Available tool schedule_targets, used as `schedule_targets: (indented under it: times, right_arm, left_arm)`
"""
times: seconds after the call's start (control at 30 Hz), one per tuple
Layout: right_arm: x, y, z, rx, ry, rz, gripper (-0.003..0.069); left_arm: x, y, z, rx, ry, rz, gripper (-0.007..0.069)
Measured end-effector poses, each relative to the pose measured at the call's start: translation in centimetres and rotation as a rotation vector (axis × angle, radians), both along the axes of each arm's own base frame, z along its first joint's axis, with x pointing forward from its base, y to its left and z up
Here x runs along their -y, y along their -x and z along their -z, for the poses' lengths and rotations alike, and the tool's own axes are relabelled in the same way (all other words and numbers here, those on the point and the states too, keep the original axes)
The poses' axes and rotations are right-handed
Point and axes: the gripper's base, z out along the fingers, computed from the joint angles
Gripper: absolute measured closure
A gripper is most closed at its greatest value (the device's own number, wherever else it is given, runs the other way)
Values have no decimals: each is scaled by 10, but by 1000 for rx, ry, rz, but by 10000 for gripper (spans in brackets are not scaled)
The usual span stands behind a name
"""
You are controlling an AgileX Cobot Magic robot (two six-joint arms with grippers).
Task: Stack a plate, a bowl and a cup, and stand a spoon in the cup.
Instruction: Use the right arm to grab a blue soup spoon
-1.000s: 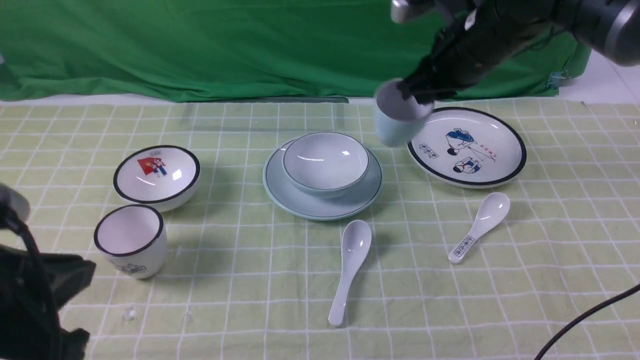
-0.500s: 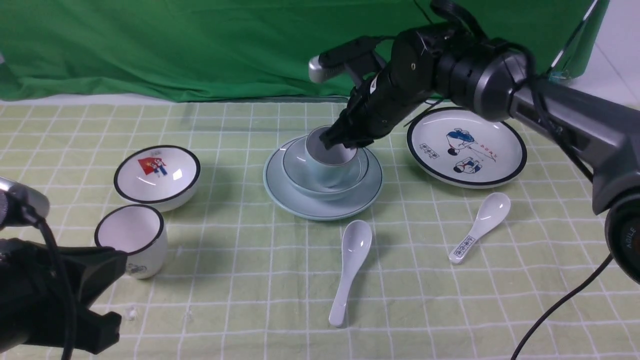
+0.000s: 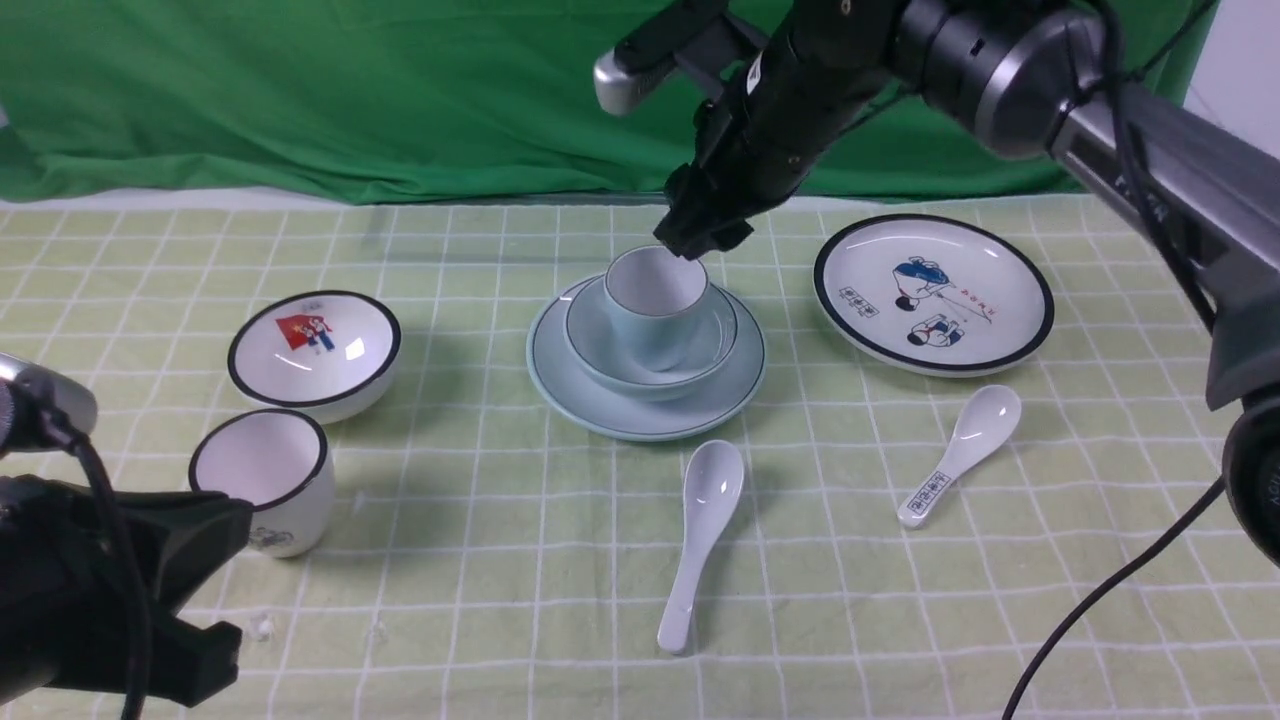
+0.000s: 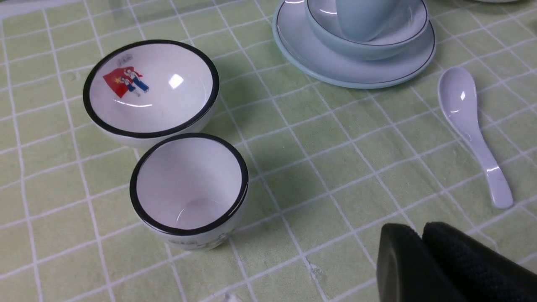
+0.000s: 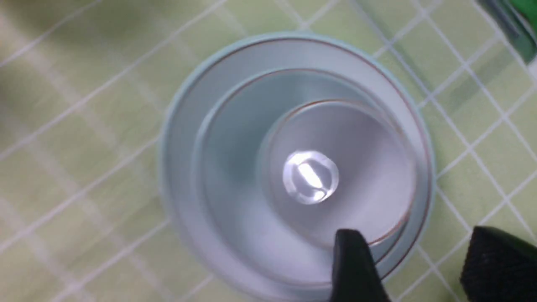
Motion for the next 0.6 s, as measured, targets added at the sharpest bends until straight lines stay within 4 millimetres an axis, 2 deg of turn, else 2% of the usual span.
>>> schedule_targets:
  times: [0.03,0.07,0.13,0.17,0.2,0.23,0.27,0.4,0.5,0.6]
  right_arm:
    - [-2,3,-3,2,5,-16,271]
    - [-9,17,-5,12,45,-125,269]
    - [-14,32,4,-3,105,-253,269]
    - [-16,42,16,-25,148,-337,269]
    - [-17,44,18,-28,156,-351,269]
    - [-16,56,43,-75,227,-467,268]
    - [-15,58,50,-87,242,-490,268]
    - [-6,73,106,-141,338,-641,267]
    - [-5,82,127,-123,372,-735,267]
    - [-9,89,133,-69,391,-814,267]
  left_arm:
    - [0,0,0,0,-1,0,612]
    - [0,0,0,1,-2,0,612]
    - [0,0,0,1,-4,0,612]
    - [0,0,0,1,-4,0,612]
    - [0,0,0,1,-4,0,612]
    - [0,0,0,1,-5,0,610]
    - [0,0,0,2,-5,0,610]
    - [0,0,0,2,-5,0,608]
    - [0,0,0,4,-7,0,603]
    - [0,0,0,8,-5,-1,600]
